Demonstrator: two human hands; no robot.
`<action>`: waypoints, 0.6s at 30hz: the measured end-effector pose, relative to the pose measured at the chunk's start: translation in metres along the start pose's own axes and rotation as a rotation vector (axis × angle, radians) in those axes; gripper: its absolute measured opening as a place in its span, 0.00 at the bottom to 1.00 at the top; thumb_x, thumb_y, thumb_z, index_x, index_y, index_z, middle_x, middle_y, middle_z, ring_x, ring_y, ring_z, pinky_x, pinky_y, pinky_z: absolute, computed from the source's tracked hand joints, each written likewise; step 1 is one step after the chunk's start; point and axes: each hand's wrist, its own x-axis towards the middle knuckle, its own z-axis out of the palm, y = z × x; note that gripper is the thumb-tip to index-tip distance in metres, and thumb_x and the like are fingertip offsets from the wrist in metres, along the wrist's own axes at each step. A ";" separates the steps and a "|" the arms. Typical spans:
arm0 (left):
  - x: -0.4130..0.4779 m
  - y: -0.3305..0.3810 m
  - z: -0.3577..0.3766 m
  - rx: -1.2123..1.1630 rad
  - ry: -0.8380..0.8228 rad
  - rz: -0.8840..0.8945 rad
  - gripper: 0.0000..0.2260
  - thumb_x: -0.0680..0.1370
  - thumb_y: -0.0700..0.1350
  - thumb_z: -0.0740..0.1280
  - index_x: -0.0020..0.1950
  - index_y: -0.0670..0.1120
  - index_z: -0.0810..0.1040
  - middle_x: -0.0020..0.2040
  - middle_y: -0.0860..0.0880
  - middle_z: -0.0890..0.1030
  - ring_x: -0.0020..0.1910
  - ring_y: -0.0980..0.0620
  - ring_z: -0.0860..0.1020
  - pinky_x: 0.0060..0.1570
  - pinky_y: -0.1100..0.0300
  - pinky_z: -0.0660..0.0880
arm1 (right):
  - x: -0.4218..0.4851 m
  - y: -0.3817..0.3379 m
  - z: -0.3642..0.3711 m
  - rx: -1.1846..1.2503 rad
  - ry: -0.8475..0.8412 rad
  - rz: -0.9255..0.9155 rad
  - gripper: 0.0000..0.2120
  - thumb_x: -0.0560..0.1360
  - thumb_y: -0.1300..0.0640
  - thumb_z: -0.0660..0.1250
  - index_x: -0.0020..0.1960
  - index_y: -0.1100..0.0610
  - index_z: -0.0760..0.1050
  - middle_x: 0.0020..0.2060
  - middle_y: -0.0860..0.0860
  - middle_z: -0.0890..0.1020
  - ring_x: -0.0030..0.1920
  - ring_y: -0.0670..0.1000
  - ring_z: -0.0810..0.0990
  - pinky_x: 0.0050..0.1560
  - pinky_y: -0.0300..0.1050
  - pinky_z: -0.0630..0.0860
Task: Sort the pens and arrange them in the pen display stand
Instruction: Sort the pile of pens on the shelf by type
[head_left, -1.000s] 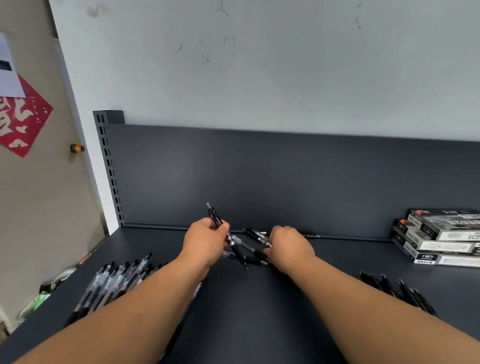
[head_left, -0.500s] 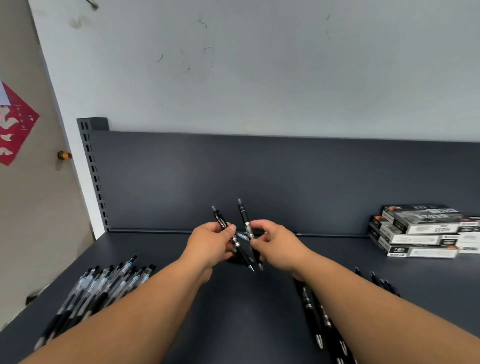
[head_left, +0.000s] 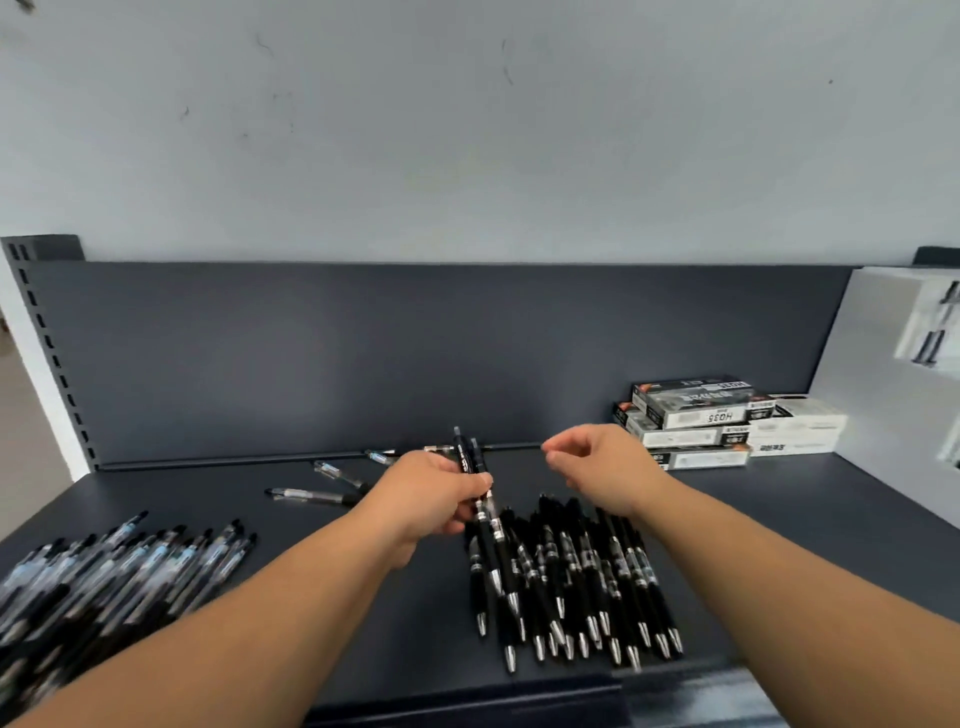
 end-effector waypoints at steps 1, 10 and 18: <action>-0.001 -0.001 0.005 0.041 0.003 -0.015 0.06 0.75 0.43 0.71 0.41 0.44 0.77 0.37 0.47 0.80 0.32 0.54 0.76 0.30 0.65 0.73 | 0.001 0.004 -0.002 -0.072 -0.024 -0.015 0.06 0.76 0.53 0.67 0.52 0.47 0.81 0.42 0.43 0.82 0.44 0.46 0.80 0.51 0.38 0.74; 0.013 0.003 0.015 0.083 0.096 -0.086 0.07 0.75 0.43 0.72 0.40 0.44 0.75 0.35 0.47 0.78 0.30 0.54 0.75 0.28 0.65 0.71 | 0.047 0.005 0.025 -0.338 -0.256 -0.160 0.18 0.79 0.49 0.64 0.68 0.46 0.72 0.64 0.47 0.77 0.64 0.49 0.74 0.65 0.43 0.69; 0.034 0.007 -0.011 -0.009 0.100 -0.118 0.05 0.75 0.43 0.71 0.42 0.44 0.77 0.34 0.50 0.79 0.30 0.56 0.75 0.30 0.65 0.72 | 0.104 0.004 0.071 -0.474 -0.318 -0.217 0.22 0.80 0.51 0.61 0.73 0.47 0.65 0.70 0.50 0.70 0.69 0.54 0.68 0.69 0.49 0.67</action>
